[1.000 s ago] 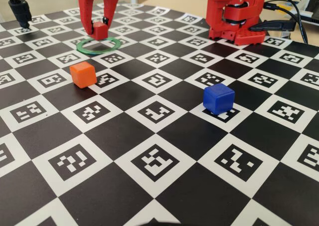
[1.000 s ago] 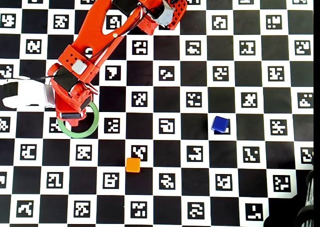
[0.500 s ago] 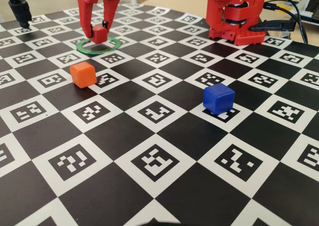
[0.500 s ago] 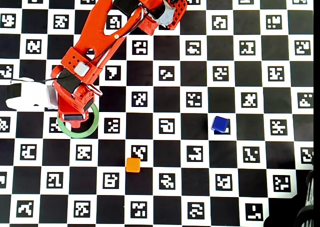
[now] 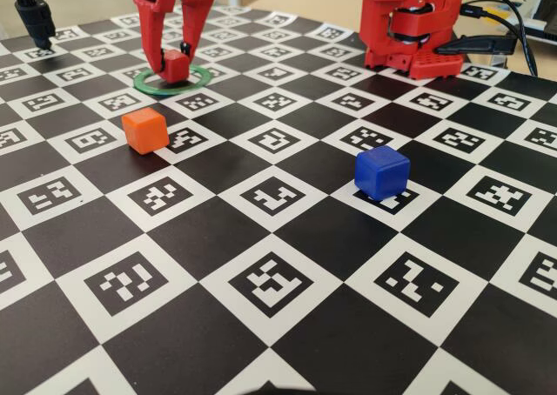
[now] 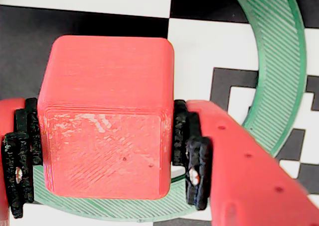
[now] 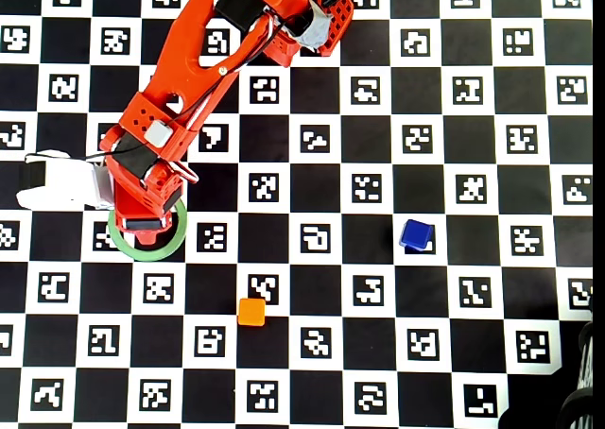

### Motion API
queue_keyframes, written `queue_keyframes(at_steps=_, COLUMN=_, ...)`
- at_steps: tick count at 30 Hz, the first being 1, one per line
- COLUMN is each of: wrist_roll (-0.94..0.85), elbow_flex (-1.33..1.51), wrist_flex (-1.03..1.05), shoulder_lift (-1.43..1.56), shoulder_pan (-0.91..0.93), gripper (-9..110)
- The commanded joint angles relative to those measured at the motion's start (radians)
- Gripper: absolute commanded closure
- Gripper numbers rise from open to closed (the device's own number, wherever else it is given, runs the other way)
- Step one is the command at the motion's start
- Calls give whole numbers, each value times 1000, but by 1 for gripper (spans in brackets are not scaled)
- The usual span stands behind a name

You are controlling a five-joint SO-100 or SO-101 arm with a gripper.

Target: Grab the red cube then put it in the green circle then put the blue cube on top and finally the orange cube on top

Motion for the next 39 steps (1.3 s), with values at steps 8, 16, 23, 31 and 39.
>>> queue_keyframes(at_steps=8, wrist_roll=2, elbow_flex=8, wrist_flex=-40, shoulder_lift=84, shoulder_pan=-3, gripper=97)
queue_keyframes(at_steps=16, wrist_roll=-18, elbow_flex=18, wrist_flex=-40, shoulder_lift=78, shoulder_pan=0, gripper=97)
queue_keyframes(at_steps=23, wrist_roll=-31, elbow_flex=29, wrist_flex=-38, shoulder_lift=77, shoulder_pan=2, gripper=90)
queue_keyframes(at_steps=31, wrist_roll=-31, elbow_flex=41, wrist_flex=-38, shoulder_lift=77, shoulder_pan=5, gripper=85)
queue_keyframes(at_steps=39, wrist_roll=-28, elbow_flex=46, wrist_flex=-26, shoulder_lift=77, shoulder_pan=8, gripper=77)
